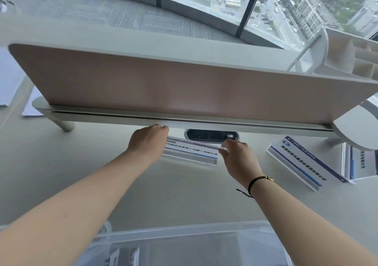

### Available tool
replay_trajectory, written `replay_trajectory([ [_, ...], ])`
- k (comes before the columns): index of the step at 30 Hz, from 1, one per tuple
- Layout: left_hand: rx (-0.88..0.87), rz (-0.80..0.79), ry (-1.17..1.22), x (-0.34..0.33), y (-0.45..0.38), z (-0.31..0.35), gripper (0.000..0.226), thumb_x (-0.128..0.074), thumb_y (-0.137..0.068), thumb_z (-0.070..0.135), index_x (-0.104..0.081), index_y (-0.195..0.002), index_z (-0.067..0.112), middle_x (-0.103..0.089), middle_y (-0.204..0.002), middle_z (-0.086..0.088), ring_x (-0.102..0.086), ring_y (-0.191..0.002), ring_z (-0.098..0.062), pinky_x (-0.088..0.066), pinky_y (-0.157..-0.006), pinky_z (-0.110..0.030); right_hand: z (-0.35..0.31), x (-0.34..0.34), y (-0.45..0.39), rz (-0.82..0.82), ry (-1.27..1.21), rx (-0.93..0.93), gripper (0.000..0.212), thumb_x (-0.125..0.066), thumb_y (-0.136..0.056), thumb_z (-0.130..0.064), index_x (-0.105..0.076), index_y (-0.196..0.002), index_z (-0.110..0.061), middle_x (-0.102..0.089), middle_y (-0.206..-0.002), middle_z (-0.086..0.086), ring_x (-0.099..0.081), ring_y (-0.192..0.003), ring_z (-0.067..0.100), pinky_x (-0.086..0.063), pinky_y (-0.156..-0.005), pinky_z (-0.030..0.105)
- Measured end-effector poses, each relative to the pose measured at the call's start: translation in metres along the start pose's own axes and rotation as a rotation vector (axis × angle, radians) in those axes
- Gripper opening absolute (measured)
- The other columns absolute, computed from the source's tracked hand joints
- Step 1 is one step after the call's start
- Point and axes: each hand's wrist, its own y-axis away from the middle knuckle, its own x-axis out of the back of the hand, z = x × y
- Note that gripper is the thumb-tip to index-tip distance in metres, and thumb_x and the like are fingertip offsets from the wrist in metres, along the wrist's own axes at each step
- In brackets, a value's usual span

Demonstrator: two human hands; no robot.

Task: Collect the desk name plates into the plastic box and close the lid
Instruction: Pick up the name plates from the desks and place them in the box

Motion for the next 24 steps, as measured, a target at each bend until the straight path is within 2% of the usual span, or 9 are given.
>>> replay_trajectory([
  [2, 0.012, -0.005, -0.03, 0.005, 0.01, 0.001, 0.02, -0.056, -0.089, 0.006, -0.042, -0.078, 0.015, -0.05, -0.076, -0.002, -0.057, -0.066, -0.033, -0.037, -0.052, -0.033, -0.001, 0.004, 0.006, 0.013, -0.024, 0.022, 0.013, -0.058, -0.095, -0.023, -0.064, -0.093, -0.012, -0.071, -0.085, 0.01, -0.062, -0.077, 0.034, -0.052, -0.065, 0.039],
  [5, 0.05, 0.004, -0.042, 0.018, 0.026, 0.004, 0.008, -0.055, -0.09, 0.008, -0.052, -0.084, 0.013, -0.054, -0.08, -0.004, -0.059, -0.071, -0.033, -0.039, -0.054, -0.033, -0.001, 0.015, 0.013, 0.044, -0.056, 0.069, 0.013, -0.058, -0.095, -0.025, -0.064, -0.096, -0.013, -0.071, -0.084, 0.01, -0.063, -0.076, 0.034, -0.052, -0.063, 0.038],
  [9, 0.139, 0.056, 0.003, 0.049, 0.057, 0.022, 0.006, -0.052, -0.092, 0.01, -0.056, -0.09, 0.014, -0.058, -0.087, -0.005, -0.059, -0.076, -0.033, -0.041, -0.059, -0.033, 0.001, 0.037, 0.027, 0.08, -0.156, 0.135, 0.011, -0.058, -0.095, -0.025, -0.063, -0.097, -0.016, -0.071, -0.086, 0.009, -0.062, -0.08, 0.032, -0.052, -0.065, 0.038],
  [13, 0.257, 0.153, 0.082, 0.089, 0.106, 0.055, 0.014, -0.049, -0.098, 0.022, -0.061, -0.096, 0.016, -0.061, -0.092, -0.007, -0.059, -0.084, -0.034, -0.043, -0.066, -0.035, 0.007, 0.072, 0.045, 0.099, -0.271, 0.229, 0.014, -0.058, -0.096, -0.025, -0.063, -0.102, -0.014, -0.07, -0.088, 0.01, -0.061, -0.086, 0.032, -0.052, -0.07, 0.041],
  [17, 0.392, 0.245, 0.144, 0.128, 0.164, 0.095, 0.019, -0.05, -0.098, 0.027, -0.067, -0.099, 0.019, -0.062, -0.093, -0.009, -0.059, -0.085, -0.035, -0.042, -0.065, -0.035, 0.003, 0.118, 0.062, 0.142, -0.359, 0.356, 0.01, -0.061, -0.094, -0.023, -0.064, -0.099, -0.015, -0.069, -0.083, 0.004, -0.064, -0.081, 0.026, -0.051, -0.07, 0.035],
  [21, 0.46, 0.404, 0.196, 0.153, 0.229, 0.123, 0.014, -0.058, -0.094, 0.026, -0.07, -0.092, 0.019, -0.067, -0.089, -0.008, -0.061, -0.081, -0.035, -0.051, -0.068, -0.039, -0.008, 0.16, 0.084, 0.144, -0.412, 0.528, 0.008, -0.064, -0.093, -0.023, -0.066, -0.098, -0.017, -0.069, -0.082, 0.003, -0.066, -0.08, 0.025, -0.055, -0.075, 0.039],
  [24, 0.483, 0.504, 0.287, 0.161, 0.282, 0.14, 0.007, -0.067, -0.09, 0.023, -0.073, -0.087, 0.02, -0.07, -0.082, -0.002, -0.063, -0.079, -0.028, -0.053, -0.069, -0.039, -0.021, 0.179, 0.105, 0.111, -0.406, 0.639, 0.01, -0.064, -0.092, -0.025, -0.066, -0.1, -0.019, -0.069, -0.085, 0.002, -0.065, -0.084, 0.024, -0.055, -0.077, 0.04],
])
